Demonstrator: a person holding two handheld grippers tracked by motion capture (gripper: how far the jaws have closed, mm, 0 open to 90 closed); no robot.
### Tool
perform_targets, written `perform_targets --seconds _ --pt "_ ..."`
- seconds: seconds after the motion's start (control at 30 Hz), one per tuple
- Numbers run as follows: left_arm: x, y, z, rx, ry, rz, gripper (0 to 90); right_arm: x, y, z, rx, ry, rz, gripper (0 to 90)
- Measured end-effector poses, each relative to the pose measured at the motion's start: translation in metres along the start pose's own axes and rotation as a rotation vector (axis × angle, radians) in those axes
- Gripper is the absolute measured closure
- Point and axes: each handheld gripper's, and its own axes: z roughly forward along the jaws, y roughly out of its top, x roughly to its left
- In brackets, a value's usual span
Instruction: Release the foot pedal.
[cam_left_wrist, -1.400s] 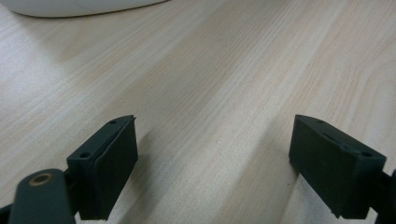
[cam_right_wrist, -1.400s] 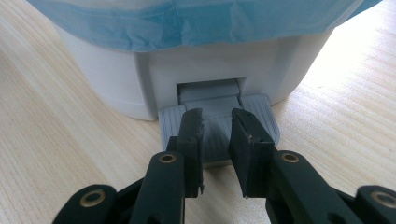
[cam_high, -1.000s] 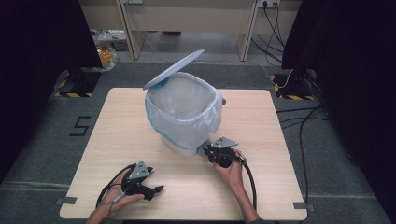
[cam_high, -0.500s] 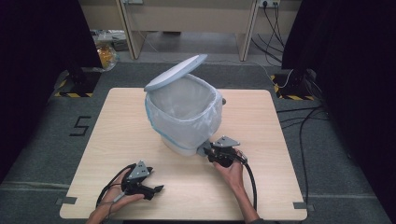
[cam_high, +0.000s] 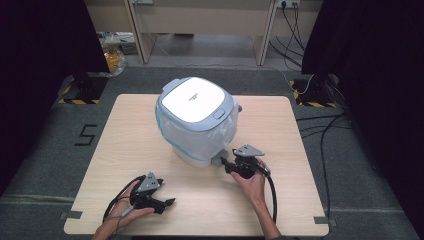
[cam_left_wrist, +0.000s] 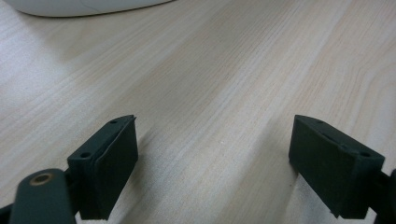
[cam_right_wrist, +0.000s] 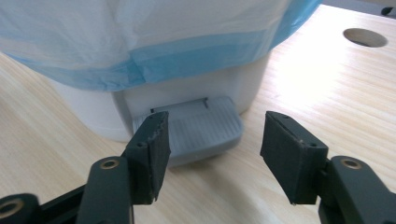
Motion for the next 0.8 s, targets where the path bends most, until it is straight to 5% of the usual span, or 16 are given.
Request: perform_targets --seconds 0.3,0.8 --pt "0.0 0.0 0.0 -0.002 0.002 -0.001 14.8 -0.005 -0.002 -0.022 -0.002 -0.008 0.0 39.4" --pt "0.0 0.0 0.0 -0.003 0.003 -0.001 14.9 -0.008 -0.029 -0.045 0.046 -0.012 0.035 32.1"
